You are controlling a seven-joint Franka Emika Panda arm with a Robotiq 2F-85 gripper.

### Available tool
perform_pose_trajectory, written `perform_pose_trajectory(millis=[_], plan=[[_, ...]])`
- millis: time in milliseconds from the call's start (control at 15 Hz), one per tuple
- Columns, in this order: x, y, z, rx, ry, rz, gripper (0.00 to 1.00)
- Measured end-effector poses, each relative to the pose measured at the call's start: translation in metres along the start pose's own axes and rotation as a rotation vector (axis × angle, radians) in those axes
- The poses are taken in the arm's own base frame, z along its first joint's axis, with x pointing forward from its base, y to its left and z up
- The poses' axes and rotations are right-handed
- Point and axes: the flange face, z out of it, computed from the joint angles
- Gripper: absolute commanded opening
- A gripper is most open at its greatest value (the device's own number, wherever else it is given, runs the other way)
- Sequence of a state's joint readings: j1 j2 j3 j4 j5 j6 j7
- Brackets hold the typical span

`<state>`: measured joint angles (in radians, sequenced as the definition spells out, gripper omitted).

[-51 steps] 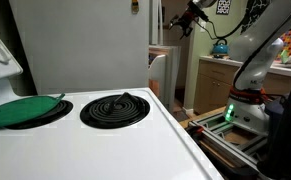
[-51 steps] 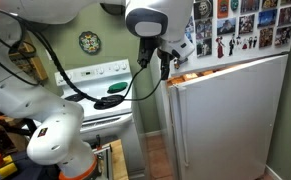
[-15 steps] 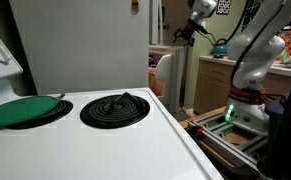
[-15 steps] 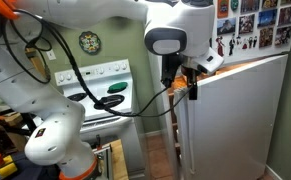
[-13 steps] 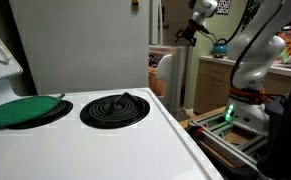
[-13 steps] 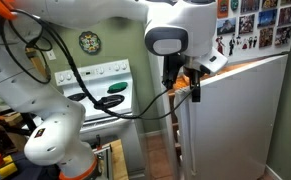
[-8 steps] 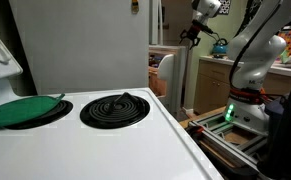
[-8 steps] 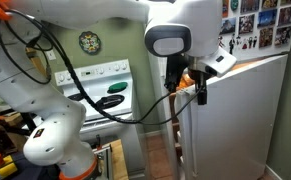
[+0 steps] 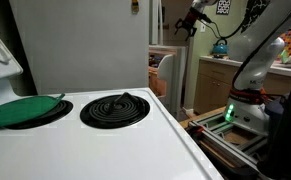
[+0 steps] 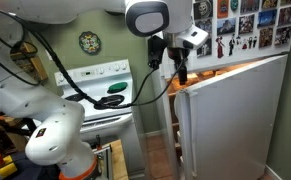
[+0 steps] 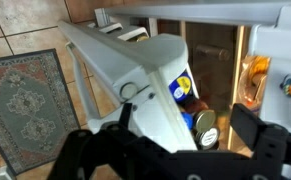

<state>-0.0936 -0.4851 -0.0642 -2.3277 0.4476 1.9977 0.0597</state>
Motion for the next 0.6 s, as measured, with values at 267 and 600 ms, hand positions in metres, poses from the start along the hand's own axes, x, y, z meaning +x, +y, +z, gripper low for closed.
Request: perform_pose_trajectory(millis=[267,600], plan=[[-0.023,-0.042,0.020,-0.033,-0.072,-0.103,1.00],[-0.027,-0.059,0.052,-0.093,-0.104,-0.198,1.00]])
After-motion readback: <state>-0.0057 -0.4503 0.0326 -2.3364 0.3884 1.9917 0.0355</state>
